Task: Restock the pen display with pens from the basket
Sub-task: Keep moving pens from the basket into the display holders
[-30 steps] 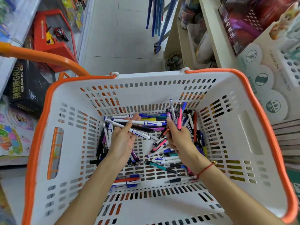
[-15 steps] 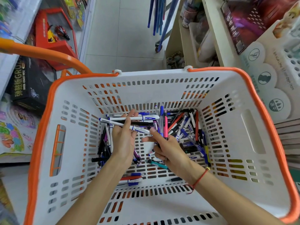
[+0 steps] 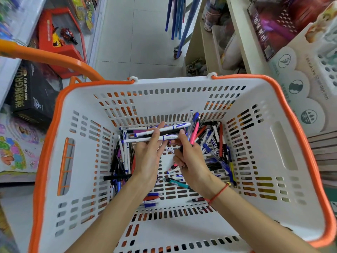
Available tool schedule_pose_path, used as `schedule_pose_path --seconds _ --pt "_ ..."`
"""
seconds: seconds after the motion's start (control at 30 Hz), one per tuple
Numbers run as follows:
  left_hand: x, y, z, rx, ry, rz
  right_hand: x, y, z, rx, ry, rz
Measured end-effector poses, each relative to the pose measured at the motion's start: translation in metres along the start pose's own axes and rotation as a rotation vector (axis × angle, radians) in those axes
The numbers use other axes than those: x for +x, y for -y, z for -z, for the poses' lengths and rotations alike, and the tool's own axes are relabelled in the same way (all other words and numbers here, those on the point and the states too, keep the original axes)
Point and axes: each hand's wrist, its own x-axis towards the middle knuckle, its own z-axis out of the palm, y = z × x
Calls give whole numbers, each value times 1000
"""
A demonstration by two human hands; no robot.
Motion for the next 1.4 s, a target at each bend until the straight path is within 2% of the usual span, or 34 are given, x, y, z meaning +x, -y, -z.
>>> schedule_pose_path --seconds 0.27,0.4,0.47,0.53,0.63,0.77,0.83,0.87,0.93,1.0,1.07,1.17,1.27,1.4 --pt "-4 3 -6 -99 29 104 10 22 4 37 7 35" --pt "-3 -3 -2 3 86 245 15 28 19 -45 51 73" --pt "1 -14 5 14 207 365 15 33 29 -67 82 79" --pt "5 -30 18 25 418 463 13 39 38 -62 135 53" --pt "7 -45 38 152 769 476 6 49 47 -95 270 18" --pt "8 -51 48 196 971 581 -6 57 52 -182 420 23" --pt "8 -47 45 243 933 680 -8 62 56 -368 489 42" --pt "8 -43 41 348 906 690 -9 63 57 -494 528 55" --pt "1 -35 29 606 952 627 -13 64 54 -733 611 82" --pt "-6 -26 17 793 1004 599 -15 60 47 -843 656 91" --pt "-10 -20 9 866 994 578 -10 55 45 -883 582 41" --pt "-8 -15 10 826 818 536 -1 53 48 -862 409 -125" --pt "-7 -16 12 787 820 531 1 55 57 -762 415 -220" --pt "-6 -14 11 889 843 443 0 58 60 -720 430 -212"
